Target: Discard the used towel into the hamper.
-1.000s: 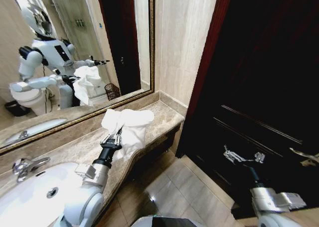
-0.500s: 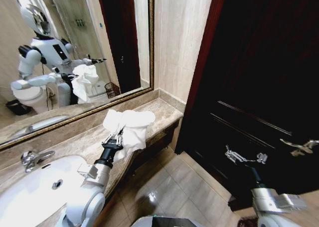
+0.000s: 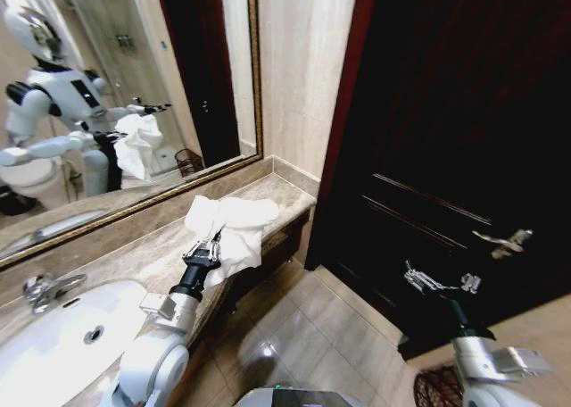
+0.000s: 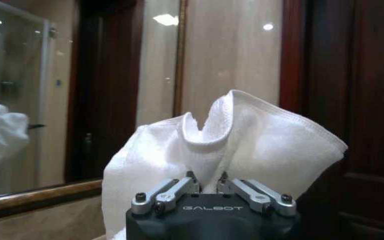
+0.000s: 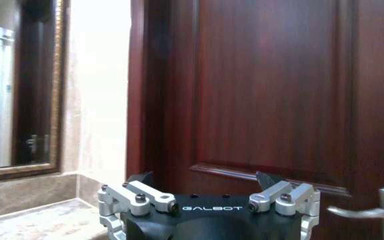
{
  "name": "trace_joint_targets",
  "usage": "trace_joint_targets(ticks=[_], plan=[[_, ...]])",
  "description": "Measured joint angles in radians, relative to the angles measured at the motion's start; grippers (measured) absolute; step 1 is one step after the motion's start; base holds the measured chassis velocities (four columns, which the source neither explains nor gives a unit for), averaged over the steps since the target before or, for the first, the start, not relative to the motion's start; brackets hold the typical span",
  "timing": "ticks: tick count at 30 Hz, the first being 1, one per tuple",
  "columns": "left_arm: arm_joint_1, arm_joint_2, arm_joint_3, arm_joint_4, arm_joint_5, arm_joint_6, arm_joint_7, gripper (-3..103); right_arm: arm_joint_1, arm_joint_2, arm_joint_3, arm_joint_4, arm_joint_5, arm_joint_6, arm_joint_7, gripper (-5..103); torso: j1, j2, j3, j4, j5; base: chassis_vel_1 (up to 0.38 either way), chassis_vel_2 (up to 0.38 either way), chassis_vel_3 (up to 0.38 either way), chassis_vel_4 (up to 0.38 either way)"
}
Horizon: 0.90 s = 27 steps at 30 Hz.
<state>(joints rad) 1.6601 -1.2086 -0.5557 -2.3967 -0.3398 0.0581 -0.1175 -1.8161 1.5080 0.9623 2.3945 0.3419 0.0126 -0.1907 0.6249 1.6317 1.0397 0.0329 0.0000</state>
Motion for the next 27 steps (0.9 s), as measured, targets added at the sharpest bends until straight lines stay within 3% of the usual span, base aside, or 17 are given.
trace_joint_targets(ticks=[27], plan=[[-0.008,0.003,0.015,0.022,0.006,-0.002,0.003,9,-0.002,0.002,0.002,-0.002,-0.006,0.000,-0.002,100,0.000,0.000,0.000,0.0000,-0.0002,-0.059,-0.183,-0.177,-0.063]])
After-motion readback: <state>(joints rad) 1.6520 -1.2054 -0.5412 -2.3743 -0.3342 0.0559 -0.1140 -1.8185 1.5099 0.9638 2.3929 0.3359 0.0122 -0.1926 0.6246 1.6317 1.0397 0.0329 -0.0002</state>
